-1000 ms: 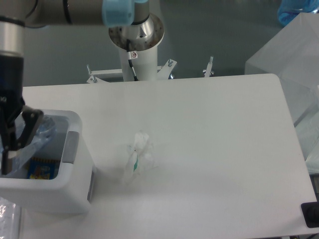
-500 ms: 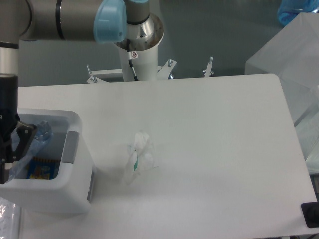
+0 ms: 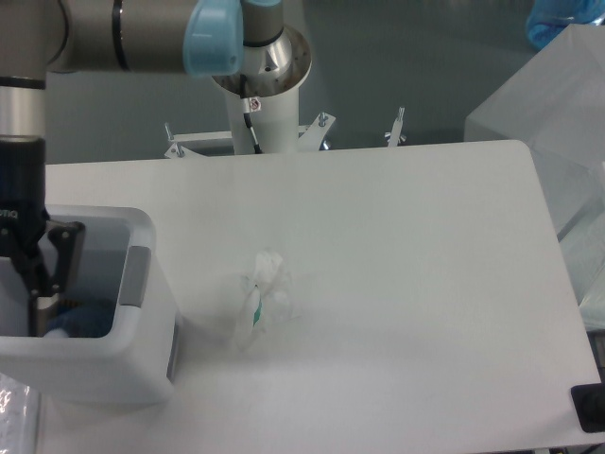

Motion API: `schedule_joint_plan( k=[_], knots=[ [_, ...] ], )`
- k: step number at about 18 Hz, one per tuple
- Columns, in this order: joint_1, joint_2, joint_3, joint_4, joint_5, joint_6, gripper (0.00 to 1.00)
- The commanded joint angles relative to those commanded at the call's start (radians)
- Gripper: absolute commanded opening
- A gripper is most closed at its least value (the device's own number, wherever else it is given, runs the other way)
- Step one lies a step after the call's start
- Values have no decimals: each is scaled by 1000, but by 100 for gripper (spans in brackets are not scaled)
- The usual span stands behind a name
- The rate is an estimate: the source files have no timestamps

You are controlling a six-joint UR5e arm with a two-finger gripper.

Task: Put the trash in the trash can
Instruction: 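Open the gripper to release the bottle and withdraw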

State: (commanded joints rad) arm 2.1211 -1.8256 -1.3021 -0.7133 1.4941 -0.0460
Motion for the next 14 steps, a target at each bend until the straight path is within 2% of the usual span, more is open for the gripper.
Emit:
schedule_joint_plan(
  k=[4,8,12,14],
  knots=[
    [184,68,-150,-2,-3,18,84],
    [305,69,-264,-3,-5,128,84],
    [373,101,-426,-12,-6,446,84],
    [381,106,-477,-18,5,582,83]
  ],
)
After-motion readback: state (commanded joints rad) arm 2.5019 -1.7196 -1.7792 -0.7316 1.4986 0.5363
